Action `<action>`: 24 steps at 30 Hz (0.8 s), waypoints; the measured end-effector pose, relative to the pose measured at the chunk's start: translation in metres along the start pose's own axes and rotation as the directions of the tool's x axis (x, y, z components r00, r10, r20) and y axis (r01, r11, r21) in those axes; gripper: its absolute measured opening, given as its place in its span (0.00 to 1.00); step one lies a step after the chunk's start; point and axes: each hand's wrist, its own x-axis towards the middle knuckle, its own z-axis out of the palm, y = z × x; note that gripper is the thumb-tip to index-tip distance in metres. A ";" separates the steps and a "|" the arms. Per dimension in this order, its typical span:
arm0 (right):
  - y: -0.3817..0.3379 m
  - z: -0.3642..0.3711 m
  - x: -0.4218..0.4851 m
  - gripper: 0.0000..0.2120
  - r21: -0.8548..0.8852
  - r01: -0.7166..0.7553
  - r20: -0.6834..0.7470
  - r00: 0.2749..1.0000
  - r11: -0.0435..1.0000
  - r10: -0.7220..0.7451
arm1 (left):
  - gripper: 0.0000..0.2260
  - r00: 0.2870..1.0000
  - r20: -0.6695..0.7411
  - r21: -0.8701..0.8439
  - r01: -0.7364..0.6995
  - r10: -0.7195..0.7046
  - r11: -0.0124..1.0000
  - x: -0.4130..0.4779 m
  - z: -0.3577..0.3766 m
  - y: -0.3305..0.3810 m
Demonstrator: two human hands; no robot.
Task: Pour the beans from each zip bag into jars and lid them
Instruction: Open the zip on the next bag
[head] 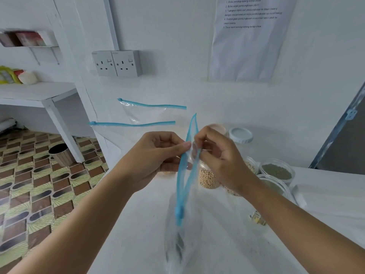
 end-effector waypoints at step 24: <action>-0.020 -0.022 0.007 0.14 -0.345 -0.069 -0.090 0.995 0.936 0.040 | 0.12 0.945 -0.234 0.265 -0.164 0.228 0.950 -0.009 -0.036 -0.005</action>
